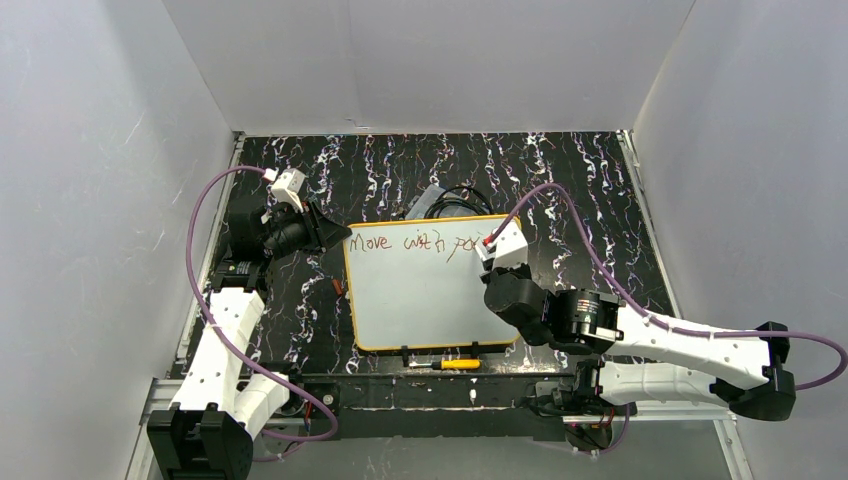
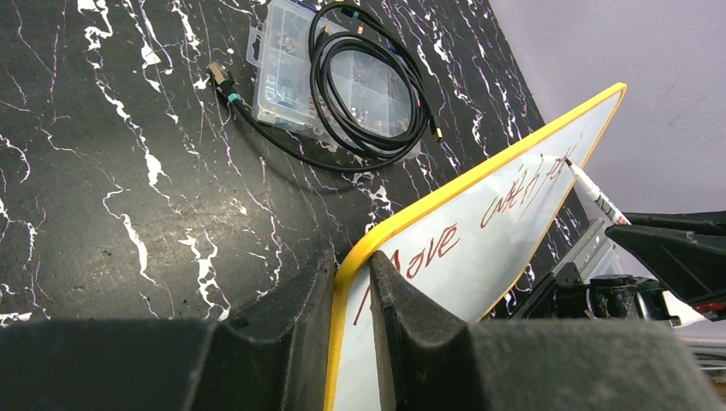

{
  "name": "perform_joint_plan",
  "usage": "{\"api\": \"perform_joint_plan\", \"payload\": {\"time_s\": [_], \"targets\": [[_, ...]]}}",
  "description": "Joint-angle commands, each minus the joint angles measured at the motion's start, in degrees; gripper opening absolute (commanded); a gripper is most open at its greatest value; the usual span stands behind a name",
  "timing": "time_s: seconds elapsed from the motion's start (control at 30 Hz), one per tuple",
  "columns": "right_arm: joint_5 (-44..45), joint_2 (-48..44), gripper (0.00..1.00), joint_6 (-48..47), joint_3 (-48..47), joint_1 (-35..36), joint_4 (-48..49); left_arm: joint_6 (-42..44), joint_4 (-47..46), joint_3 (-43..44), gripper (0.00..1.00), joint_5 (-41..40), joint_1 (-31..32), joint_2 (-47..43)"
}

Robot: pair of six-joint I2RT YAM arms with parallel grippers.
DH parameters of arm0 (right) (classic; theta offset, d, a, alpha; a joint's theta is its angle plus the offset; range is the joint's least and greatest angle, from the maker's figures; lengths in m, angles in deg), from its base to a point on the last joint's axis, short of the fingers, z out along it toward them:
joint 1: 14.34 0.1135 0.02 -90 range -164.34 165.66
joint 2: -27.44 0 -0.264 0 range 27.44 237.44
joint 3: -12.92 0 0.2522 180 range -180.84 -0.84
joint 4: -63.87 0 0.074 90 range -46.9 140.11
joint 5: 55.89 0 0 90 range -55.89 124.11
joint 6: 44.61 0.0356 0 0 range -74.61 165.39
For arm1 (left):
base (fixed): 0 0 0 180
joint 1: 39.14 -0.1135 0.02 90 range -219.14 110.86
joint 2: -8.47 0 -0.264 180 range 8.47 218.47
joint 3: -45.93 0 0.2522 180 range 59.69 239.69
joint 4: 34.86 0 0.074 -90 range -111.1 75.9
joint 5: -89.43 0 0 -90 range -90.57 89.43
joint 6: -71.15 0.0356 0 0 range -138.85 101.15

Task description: Write a sentence on the whiteboard

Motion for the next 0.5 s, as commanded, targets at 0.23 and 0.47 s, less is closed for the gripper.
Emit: {"api": "perform_joint_plan", "payload": {"time_s": [0.23, 0.47], "targets": [[1.00, -2.20, 0.01, 7.12, -0.66, -0.33, -6.23, 0.33, 0.85, 1.08, 0.19, 1.12, 0.15, -0.64], [-1.54, -2.22, 0.01, 8.10, 0.47, -0.33, -7.13, 0.22, 0.76, 1.02, 0.19, 1.18, 0.17, -0.54]]}}
